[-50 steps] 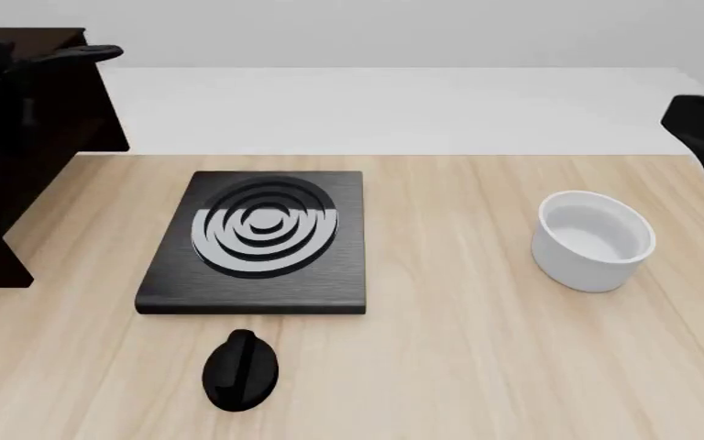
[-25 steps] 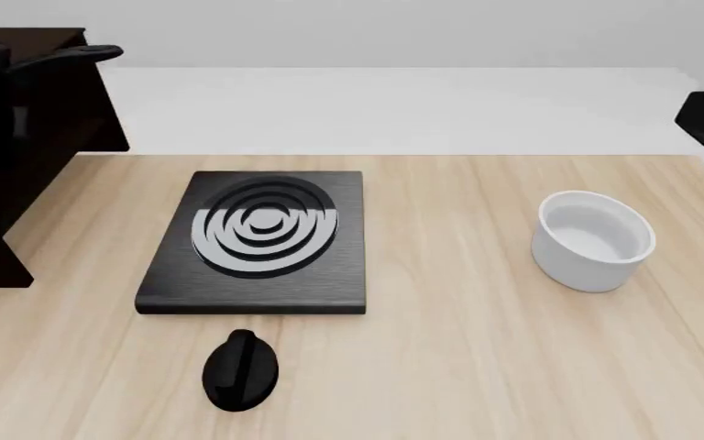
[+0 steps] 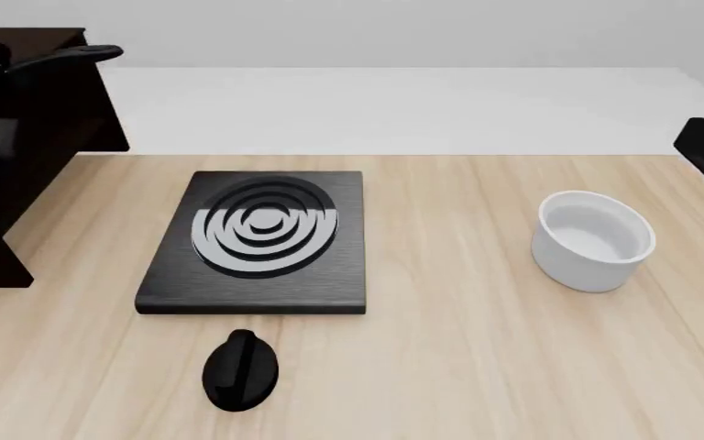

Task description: Put the frying pan on the cabinet shelf.

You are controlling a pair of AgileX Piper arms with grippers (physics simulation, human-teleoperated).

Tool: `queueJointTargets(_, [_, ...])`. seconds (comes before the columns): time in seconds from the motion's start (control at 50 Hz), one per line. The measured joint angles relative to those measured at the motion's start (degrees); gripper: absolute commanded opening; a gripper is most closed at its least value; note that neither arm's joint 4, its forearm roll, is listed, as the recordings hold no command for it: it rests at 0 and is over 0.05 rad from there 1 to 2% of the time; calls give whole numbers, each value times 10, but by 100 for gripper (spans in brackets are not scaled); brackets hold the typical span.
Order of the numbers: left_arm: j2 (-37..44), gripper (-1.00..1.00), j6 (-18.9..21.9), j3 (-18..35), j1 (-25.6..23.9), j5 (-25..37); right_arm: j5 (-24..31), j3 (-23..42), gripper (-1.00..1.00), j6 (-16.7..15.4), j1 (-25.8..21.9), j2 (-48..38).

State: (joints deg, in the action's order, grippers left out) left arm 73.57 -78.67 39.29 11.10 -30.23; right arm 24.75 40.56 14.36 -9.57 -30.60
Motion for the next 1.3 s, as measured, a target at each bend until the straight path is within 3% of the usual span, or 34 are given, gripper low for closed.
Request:
queueJointTargets(0.34, [-127,100,33,-53,-19,67,-23,-30,100,1,7,12])
queueJointTargets(0.82, [-287,100,108,-78,-84,208,-47,-60,100,11,12,26])
queueJointTargets(1.3, [-334,100,284,-40,-105,325,-49,-88,100,19,11,55])
